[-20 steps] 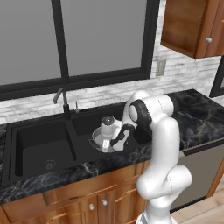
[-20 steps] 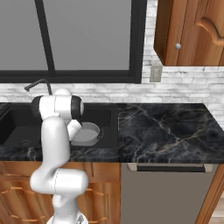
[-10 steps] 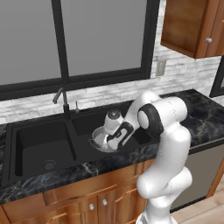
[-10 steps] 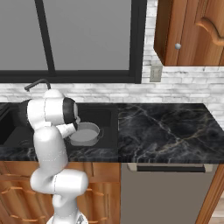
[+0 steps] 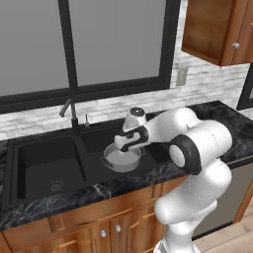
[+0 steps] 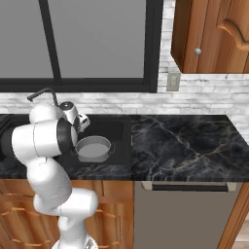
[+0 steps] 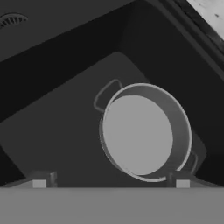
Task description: Move the pot and pan from the stove into the sink.
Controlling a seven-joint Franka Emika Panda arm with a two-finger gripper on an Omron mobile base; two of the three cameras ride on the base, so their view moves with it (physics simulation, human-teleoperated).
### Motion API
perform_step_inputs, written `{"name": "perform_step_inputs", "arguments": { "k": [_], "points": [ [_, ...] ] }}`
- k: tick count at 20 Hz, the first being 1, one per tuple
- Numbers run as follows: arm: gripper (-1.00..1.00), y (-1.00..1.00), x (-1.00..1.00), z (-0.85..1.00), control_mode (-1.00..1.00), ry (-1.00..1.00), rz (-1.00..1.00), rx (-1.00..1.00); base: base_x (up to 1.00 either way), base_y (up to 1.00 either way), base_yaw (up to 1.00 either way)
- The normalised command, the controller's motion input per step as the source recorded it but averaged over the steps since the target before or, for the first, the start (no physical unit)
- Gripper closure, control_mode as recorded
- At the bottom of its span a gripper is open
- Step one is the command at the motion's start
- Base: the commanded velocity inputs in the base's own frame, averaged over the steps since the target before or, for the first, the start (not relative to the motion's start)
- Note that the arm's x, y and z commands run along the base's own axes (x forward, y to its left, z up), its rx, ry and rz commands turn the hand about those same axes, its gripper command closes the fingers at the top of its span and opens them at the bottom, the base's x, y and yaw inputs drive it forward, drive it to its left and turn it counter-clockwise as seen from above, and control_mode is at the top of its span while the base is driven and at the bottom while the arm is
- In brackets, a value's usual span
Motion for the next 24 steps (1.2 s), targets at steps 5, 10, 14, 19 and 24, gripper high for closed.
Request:
{"name": "perform_step_inputs", "arguments": {
  "k": [5,10,14,19,24],
  "points": [
    [-1.00,-0.31,-0.47,0.69,-1.00,0.05,-0.09,0.07,0.00,0.00,0.00],
    [-1.00,-0.45,-0.67,0.47,-1.00,0.02,-0.11,0.07,0.00,0.00,0.00],
    [-1.00,-0.45,-0.75,0.49,-1.00,0.01,-0.13,0.09,0.00,0.00,0.00],
    [-1.00,-0.37,-0.75,0.45,-1.00,0.00,-0.14,0.07,0.00,0.00,0.00],
    [-1.00,-0.03,-0.58,0.32,-1.00,-0.32,-0.08,0.03,0.00,0.00,0.00]
  ]
}}
